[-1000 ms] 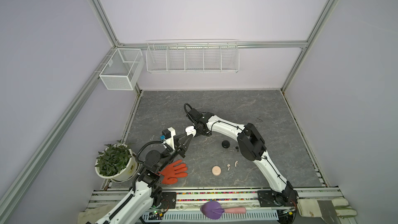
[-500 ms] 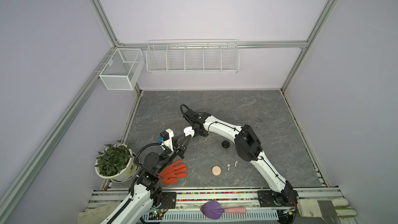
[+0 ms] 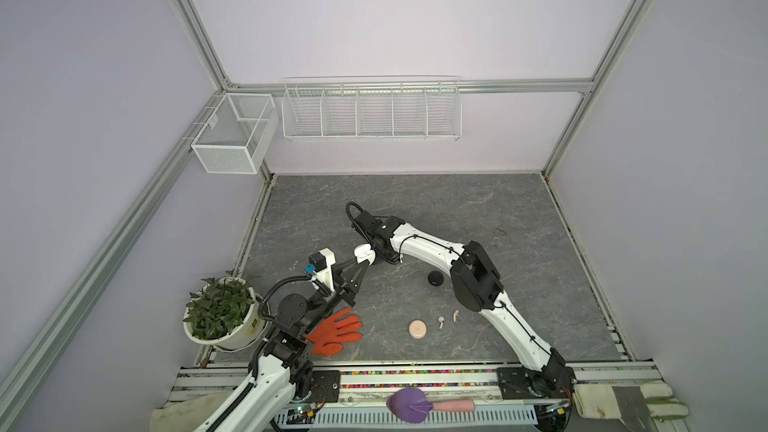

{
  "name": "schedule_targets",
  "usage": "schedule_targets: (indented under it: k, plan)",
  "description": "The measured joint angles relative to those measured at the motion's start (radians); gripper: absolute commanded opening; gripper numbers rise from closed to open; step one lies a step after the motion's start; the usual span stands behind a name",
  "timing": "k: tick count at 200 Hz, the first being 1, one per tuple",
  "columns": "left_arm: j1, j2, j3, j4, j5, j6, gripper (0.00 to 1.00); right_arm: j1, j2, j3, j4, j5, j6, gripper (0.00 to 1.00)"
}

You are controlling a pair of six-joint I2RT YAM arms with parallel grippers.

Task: Insert the wireless bluetooth earbuds into the charging case
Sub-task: 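Lower the right gripper and close it on one white earbud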

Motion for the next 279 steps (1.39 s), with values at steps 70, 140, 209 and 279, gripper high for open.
schedule_targets:
  k: [70,140,209,279]
  plan:
    - [0.0,0.0,0.0,0.0,0.005,0.0,0.0,0.001,-0.028,-0.033,-0.005,0.008,-0.01,0.2]
    - [0.0,0.024,0.0,0.011,0.05,-0.004,0.0,-0.027,-0.337,-0.32,0.066,0.031,-0.008,0.19]
    - [-0.014,0.146,0.0,0.093,0.131,-0.007,0.0,-0.169,-0.493,-0.667,0.184,0.039,0.033,0.19]
    - [-0.024,0.159,0.0,0.112,0.147,-0.007,0.0,-0.201,-0.438,-0.707,0.209,-0.014,0.09,0.24]
